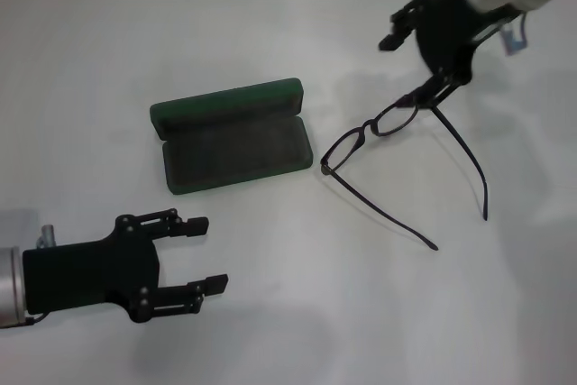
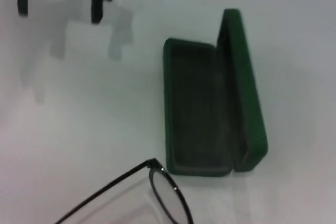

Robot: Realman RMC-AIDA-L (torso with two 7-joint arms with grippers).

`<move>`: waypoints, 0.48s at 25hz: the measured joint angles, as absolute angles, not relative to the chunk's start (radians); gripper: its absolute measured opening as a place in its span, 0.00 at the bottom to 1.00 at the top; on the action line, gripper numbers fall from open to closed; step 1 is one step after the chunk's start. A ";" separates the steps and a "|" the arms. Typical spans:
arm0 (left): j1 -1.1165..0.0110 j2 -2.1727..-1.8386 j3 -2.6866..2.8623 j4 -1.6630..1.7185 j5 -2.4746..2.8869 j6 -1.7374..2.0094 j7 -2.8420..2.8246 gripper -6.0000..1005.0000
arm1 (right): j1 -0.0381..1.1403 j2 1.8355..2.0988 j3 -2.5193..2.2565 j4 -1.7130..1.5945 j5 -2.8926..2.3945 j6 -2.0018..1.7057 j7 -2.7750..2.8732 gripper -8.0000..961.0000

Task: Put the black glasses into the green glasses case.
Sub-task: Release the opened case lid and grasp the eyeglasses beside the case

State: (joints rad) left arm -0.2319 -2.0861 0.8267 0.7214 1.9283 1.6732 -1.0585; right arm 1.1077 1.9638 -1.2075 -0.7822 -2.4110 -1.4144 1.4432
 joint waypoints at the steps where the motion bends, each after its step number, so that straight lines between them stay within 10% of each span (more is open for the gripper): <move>1: -0.236 -2.086 0.826 0.721 1.928 1.673 -1.059 0.75 | 1.122 1.977 -1.208 -0.764 -2.433 -1.398 1.424 0.69; 12: -0.249 -2.087 0.827 0.726 1.928 1.668 -1.057 0.75 | 1.185 2.017 -1.298 -0.690 -2.480 -1.269 1.358 0.69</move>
State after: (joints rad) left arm -0.2495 -2.0874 0.8271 0.7258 1.9283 1.6675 -1.0567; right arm 1.1848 2.0168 -1.2981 -0.6900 -2.4795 -1.2693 1.3578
